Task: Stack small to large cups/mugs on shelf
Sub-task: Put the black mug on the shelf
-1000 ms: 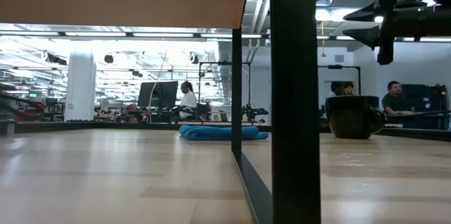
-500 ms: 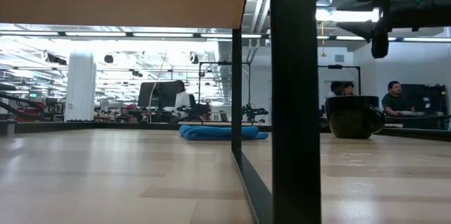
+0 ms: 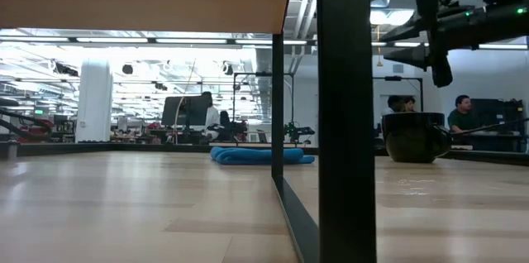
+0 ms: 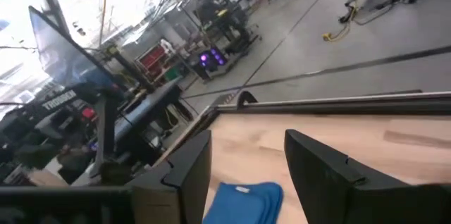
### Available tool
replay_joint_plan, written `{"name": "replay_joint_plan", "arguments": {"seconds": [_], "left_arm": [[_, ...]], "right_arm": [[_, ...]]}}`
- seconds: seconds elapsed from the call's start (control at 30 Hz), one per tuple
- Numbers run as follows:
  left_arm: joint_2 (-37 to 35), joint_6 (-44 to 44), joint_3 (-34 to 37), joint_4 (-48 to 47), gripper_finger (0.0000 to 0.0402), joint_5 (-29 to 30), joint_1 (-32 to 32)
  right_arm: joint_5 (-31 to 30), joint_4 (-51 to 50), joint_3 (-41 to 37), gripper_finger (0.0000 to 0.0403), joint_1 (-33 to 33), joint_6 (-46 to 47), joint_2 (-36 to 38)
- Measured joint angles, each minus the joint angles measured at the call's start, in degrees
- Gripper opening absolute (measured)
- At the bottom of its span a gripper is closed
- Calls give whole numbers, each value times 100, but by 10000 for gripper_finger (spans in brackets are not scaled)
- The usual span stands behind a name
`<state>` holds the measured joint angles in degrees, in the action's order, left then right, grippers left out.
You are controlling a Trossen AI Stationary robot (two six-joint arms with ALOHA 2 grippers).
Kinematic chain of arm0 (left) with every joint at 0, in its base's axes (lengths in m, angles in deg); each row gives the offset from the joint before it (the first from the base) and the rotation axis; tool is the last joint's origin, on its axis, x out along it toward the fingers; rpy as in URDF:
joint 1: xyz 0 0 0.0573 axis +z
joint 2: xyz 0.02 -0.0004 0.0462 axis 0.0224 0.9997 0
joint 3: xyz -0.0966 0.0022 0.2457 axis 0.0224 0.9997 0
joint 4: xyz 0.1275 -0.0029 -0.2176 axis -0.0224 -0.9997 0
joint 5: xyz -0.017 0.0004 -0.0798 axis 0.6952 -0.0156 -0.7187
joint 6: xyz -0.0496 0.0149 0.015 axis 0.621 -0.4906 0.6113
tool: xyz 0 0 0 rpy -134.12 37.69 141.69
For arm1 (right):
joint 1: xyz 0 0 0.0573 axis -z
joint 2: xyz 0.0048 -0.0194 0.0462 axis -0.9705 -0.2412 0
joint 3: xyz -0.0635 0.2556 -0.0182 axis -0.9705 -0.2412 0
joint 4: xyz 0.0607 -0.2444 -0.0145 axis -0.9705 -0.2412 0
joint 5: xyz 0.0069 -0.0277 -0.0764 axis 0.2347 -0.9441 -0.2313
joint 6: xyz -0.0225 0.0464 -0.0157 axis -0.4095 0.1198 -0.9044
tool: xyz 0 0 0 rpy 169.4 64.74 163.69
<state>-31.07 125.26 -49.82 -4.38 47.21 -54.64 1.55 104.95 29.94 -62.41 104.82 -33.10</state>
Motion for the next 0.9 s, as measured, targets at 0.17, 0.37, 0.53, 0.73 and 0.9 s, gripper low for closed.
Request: {"name": "replay_joint_plan", "arguments": {"seconds": [0.17,0.37,0.53,0.73,0.9], "left_arm": [[-314,-1256,401,1412,83,-282,75],[-713,-1922,605,1836,83,-400,640],[-923,-2423,608,1932,83,-781,1292],[-974,-3353,718,2717,83,-1055,2033],[-972,-4702,1148,4490,83,-1993,2770]], "right_arm": [[-120,619,0,202,14,-1,-450],[-116,1175,-2,202,37,-104,-866],[-109,1376,-4,202,33,-132,-1072],[-82,1404,-4,202,24,-155,-1149],[-78,1402,-4,202,24,-163,-1147]]}}
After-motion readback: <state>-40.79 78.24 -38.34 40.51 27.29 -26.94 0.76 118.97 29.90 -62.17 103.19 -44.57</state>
